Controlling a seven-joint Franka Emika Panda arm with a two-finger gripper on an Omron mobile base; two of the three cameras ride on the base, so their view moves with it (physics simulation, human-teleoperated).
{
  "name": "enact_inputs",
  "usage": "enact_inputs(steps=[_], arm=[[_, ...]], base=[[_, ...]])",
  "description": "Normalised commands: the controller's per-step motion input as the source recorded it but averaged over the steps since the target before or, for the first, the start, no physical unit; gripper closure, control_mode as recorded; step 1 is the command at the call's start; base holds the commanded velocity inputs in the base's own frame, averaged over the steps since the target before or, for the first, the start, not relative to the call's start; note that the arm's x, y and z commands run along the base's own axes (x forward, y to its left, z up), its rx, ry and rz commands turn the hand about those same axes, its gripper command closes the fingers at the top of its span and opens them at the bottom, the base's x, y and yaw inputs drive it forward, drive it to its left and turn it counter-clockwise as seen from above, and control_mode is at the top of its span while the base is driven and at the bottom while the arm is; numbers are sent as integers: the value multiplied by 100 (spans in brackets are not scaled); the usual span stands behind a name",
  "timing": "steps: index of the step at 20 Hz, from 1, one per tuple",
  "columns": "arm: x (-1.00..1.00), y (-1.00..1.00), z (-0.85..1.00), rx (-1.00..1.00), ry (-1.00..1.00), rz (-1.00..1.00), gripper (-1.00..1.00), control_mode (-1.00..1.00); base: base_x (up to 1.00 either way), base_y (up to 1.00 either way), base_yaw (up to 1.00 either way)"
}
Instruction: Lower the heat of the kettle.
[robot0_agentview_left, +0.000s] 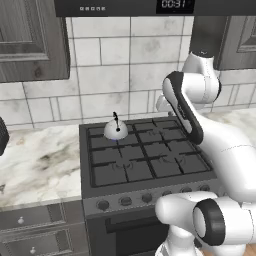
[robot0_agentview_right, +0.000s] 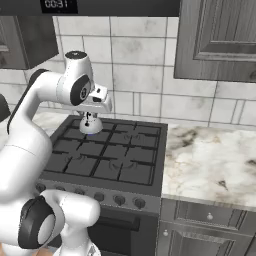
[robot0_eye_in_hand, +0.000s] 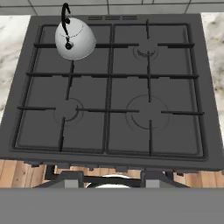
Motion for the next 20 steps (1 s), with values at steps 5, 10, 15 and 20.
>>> enact_inputs(steps=[5,10,15,20], arm=[[0,0,0,0,0,0,-100,100],[0,0,0,0,0,0,-100,100],[0,0,0,0,0,0,-100,100],[0,0,0,0,0,0,-100,100]], base=[[0,-19,0],[0,-46,0],[8,-33,0],[19,-29,0]])
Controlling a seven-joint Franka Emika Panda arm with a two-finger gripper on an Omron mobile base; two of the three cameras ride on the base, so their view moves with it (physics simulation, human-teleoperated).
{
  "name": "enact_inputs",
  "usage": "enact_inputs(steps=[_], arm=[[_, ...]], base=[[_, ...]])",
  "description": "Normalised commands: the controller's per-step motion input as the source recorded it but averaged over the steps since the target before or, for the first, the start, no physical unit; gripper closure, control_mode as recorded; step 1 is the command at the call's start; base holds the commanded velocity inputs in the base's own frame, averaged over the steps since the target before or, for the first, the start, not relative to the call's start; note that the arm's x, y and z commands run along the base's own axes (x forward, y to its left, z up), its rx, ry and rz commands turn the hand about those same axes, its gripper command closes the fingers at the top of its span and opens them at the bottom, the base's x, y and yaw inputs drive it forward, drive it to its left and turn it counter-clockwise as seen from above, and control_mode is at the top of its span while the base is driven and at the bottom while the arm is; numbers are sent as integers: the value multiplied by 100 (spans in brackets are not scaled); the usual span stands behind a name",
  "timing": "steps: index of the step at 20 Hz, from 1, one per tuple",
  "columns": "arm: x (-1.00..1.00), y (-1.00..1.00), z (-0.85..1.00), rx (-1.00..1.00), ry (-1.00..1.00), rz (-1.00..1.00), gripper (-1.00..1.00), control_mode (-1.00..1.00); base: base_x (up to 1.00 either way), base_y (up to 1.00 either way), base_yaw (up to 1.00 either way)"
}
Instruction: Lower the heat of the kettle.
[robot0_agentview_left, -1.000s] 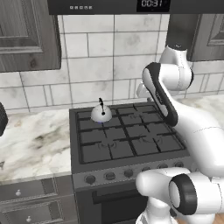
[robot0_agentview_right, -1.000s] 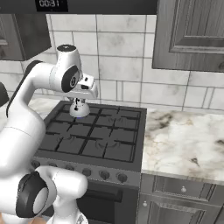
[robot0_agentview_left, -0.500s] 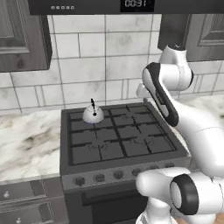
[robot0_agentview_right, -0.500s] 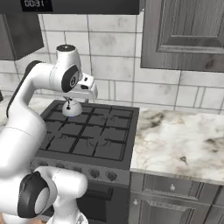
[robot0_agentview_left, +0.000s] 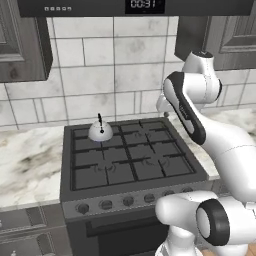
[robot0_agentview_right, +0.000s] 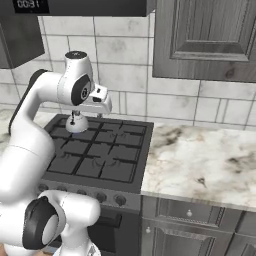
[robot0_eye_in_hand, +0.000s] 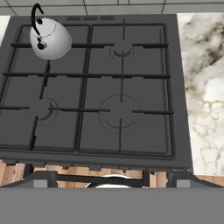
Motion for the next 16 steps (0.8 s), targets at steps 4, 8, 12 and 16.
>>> enact_inputs(steps=[4,8,12,16], arm=[[0,0,0,0,0,0,-100,100],[0,0,0,0,0,0,-100,100],[0,0,0,0,0,0,-100,100],[0,0,0,0,0,0,-100,100]], base=[[23,-37,0],[30,-28,0],[45,-14,0],[51,-6,0]])
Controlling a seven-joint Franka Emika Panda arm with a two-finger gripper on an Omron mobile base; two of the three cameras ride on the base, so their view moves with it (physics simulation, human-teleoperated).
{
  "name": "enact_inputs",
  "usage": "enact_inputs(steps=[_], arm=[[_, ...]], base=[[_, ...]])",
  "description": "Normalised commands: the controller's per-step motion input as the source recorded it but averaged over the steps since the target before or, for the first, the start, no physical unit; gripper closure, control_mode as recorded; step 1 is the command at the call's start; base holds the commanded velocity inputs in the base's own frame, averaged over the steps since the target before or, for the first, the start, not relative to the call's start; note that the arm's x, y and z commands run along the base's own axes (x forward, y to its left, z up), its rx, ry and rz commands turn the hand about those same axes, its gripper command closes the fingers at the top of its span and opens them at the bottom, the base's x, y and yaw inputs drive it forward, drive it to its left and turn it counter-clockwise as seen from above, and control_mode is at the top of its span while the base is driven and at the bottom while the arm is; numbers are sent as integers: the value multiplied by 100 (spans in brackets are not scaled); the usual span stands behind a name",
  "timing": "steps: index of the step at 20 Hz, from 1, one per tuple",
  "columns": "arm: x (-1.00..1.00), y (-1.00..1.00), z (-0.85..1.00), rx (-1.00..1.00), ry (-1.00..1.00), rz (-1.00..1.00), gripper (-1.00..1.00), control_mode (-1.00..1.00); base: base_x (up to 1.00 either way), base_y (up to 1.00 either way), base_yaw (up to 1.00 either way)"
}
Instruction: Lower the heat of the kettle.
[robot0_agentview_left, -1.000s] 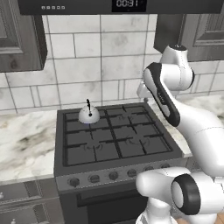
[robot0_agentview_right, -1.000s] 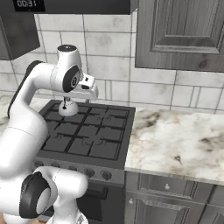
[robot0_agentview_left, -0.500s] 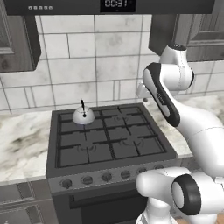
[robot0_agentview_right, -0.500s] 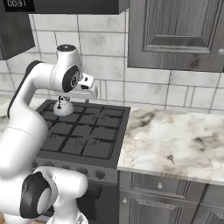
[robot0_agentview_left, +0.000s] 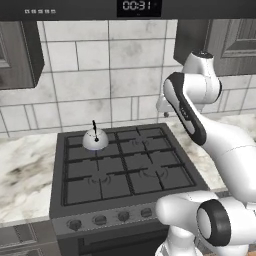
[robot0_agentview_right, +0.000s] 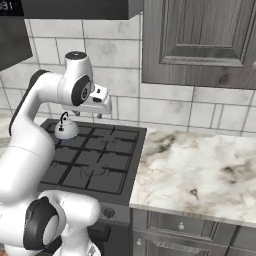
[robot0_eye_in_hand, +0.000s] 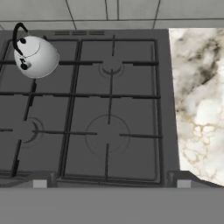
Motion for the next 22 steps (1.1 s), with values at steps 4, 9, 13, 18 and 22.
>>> enact_inputs(steps=[4,9,13,18,22], arm=[[0,0,0,0,0,0,-100,100],[0,0,0,0,0,0,-100,100],[0,0,0,0,0,0,-100,100],[0,0,0,0,0,0,-100,100],[0,17,-7,0,0,0,-100,-100]], base=[[45,-12,0],[33,-7,-2],[0,-8,0],[0,0,0],[0,0,0]])
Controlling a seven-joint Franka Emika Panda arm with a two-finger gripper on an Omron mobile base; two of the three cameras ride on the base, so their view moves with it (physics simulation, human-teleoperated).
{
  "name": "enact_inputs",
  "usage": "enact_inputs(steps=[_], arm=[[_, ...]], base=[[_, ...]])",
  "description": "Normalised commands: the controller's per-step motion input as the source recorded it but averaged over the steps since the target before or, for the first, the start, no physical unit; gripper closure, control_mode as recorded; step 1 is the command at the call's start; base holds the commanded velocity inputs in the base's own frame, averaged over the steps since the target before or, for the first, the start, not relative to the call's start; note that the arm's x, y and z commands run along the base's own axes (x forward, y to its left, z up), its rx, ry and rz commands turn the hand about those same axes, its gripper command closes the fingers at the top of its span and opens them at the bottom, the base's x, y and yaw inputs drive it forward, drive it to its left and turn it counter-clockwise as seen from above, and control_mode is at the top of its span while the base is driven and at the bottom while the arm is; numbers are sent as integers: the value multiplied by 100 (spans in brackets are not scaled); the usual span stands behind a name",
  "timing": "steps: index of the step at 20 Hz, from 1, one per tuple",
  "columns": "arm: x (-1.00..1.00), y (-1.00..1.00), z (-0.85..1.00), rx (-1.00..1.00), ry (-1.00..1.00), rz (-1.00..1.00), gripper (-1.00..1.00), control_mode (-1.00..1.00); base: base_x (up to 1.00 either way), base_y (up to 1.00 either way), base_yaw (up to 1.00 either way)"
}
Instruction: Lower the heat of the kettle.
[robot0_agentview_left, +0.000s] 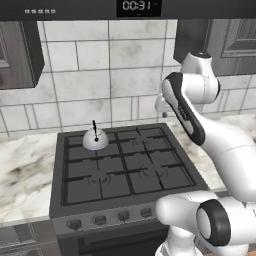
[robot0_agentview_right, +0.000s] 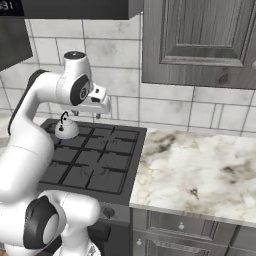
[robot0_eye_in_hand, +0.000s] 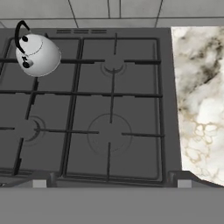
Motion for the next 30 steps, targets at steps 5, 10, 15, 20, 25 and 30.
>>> enact_inputs(steps=[5,10,15,20,25,30], arm=[[-8,80,-25,-17,-3,2,-100,-100],[-27,100,-41,-27,-8,12,-100,-100],[-51,95,-44,-27,-4,18,-100,-100],[-65,84,-45,-25,-3,15,-100,-100],[-58,62,-53,-18,-2,15,-100,-100],[-36,33,-44,-16,0,15,-100,-100]], base=[[0,0,0],[0,0,0],[0,0,0],[0,0,0],[0,0,0],[0,0,0]])
